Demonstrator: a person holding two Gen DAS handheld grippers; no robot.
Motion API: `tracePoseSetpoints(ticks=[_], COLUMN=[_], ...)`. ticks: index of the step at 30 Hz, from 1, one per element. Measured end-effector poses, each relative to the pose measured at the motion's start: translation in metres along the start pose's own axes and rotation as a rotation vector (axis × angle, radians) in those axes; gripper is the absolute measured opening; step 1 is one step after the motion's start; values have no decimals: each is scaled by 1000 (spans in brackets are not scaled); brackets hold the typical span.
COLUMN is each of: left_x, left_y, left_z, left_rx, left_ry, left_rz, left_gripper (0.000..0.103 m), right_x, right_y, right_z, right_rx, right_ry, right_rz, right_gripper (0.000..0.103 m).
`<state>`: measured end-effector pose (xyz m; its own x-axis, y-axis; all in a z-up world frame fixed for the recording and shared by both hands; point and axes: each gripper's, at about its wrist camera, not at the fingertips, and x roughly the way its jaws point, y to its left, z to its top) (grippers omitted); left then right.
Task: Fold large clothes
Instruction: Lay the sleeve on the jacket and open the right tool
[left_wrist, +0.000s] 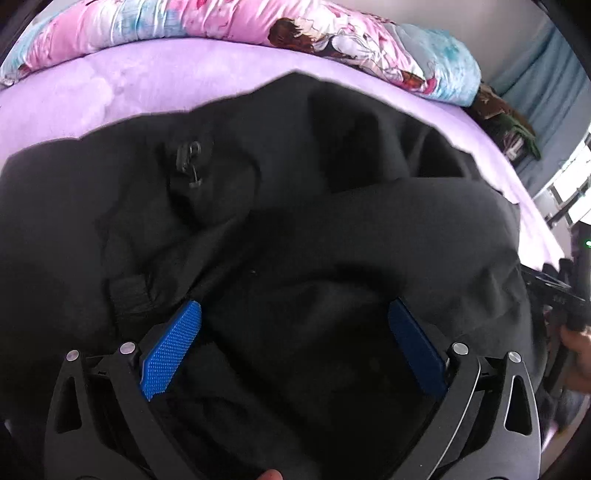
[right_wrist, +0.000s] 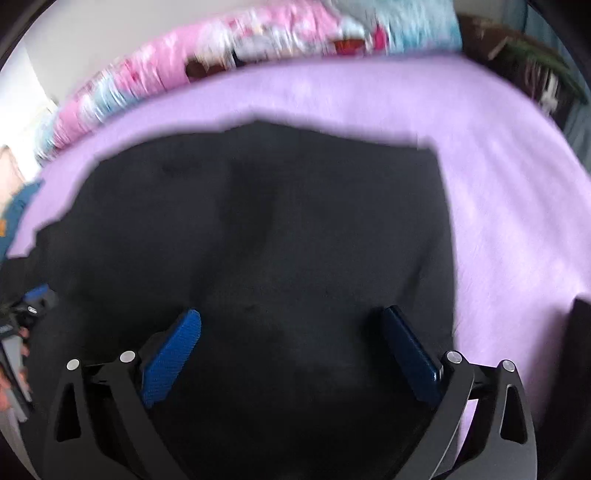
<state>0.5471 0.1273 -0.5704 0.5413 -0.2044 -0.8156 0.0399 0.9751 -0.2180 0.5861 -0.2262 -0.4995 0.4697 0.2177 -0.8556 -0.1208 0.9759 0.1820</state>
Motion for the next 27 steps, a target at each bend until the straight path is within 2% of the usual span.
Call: tracePoseSetpoints(ticks=[3, 12, 19, 25, 27], left_x=[8, 4, 8, -9, -25], left_y=[-4, -3, -7, -9, -7], left_z=[-6, -7, 0, 9, 13], left_rx=[38, 29, 36, 8, -5], left_ry=[-2, 14, 19, 17, -20], left_rz=[41, 51, 53, 50, 30], left_gripper=[98, 98, 98, 97, 97], right_x=[7, 12, 13, -4, -18], right_y=[6, 10, 13, 20, 31], right_z=[-5, 6, 7, 10, 14], right_rx=[-39, -45, -50, -44, -64], right_ry=[-29, 2, -12, -14, -42], right_rz=[-31, -43, -53, -66, -64], right_gripper=[98, 98, 98, 98, 97])
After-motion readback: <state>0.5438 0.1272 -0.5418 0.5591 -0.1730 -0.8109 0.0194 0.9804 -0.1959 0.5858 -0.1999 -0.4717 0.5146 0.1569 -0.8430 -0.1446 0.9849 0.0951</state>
